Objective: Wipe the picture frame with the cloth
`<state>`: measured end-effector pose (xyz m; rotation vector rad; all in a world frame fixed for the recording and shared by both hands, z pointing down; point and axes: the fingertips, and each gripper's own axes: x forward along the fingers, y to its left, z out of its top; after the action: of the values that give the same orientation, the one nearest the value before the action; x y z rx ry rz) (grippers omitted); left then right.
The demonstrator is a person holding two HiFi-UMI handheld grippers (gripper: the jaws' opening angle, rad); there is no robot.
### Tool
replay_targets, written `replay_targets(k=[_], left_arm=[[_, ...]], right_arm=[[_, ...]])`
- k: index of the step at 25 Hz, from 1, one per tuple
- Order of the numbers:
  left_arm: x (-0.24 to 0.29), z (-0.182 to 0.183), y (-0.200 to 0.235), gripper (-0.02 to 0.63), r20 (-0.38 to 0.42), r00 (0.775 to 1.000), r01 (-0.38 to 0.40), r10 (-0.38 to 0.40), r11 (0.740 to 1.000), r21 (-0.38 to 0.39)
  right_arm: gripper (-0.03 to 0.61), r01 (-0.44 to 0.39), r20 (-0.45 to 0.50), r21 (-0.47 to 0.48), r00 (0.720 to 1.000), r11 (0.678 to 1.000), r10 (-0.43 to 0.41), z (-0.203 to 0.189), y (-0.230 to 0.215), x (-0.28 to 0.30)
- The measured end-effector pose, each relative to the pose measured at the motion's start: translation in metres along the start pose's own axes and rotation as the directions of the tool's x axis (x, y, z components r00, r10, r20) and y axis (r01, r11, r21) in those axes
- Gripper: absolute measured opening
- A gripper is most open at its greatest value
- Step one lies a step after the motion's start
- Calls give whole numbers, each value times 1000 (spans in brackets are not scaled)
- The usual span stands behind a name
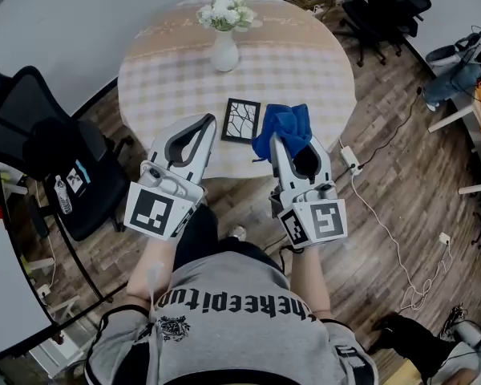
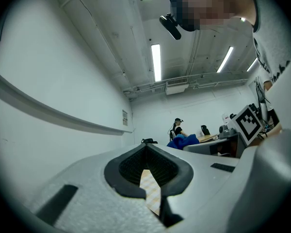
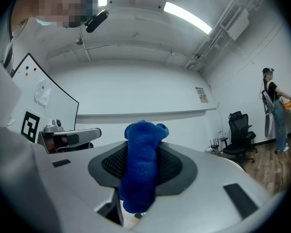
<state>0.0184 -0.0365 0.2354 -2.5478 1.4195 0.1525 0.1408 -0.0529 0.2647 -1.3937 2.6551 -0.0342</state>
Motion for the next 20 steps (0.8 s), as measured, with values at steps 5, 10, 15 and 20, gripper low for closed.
replay_targets(k=[5, 10, 15, 20], left_arm=[[20, -13, 15, 15, -13, 999, 31, -31, 999, -10], [40, -19, 40, 15, -17, 998, 66, -66, 998, -17], [58, -33, 67, 15, -25, 994, 108, -109, 994, -32], [77, -45, 93, 15, -24, 988, 154, -156, 987, -53]], right_arm=[[146, 23, -7, 8, 1000, 1000, -23, -6, -11, 24], [146, 56, -15, 14, 998, 998, -56, -11, -16, 52], [146, 98, -27, 17, 995, 995, -98, -20, -21, 82], [146, 143, -41, 14, 989, 990, -142, -29, -26, 111]])
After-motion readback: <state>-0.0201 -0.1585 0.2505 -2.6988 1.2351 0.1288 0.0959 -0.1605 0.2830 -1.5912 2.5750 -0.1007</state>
